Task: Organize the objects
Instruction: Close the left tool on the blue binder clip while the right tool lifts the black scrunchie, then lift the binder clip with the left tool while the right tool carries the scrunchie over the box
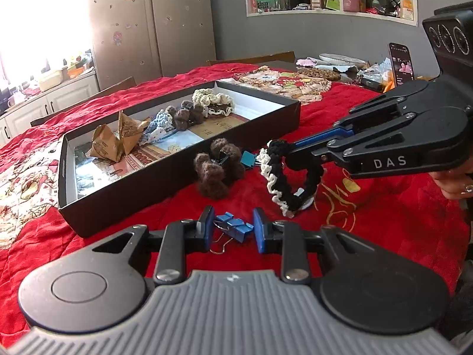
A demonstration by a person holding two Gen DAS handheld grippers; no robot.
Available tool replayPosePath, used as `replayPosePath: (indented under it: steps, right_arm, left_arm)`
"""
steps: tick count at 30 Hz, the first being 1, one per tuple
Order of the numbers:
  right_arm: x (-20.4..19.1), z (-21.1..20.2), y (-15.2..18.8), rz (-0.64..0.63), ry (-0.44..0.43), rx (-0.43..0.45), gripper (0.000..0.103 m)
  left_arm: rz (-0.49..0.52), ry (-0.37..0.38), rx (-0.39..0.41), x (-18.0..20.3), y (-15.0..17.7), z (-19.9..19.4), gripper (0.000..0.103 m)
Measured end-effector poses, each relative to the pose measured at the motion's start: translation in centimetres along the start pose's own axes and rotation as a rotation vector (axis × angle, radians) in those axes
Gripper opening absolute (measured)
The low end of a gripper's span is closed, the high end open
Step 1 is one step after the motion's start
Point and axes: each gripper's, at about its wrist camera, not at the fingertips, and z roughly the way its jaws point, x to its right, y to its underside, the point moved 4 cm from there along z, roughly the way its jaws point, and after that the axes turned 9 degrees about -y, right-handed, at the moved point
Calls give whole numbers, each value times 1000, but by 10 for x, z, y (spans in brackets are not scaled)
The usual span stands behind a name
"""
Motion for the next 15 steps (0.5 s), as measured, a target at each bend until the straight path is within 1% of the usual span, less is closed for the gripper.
replayPosePath:
  steps: [5,15]
  right_arm:
    - [-2,-8,-5,-6,-3,22,12]
    - [-6,-20,-17,-23,-4,64,12]
  left_arm:
    - [-13,2,2,-2,-3,-5,32]
    - [-16,-6,36,-2,-16,-18,32]
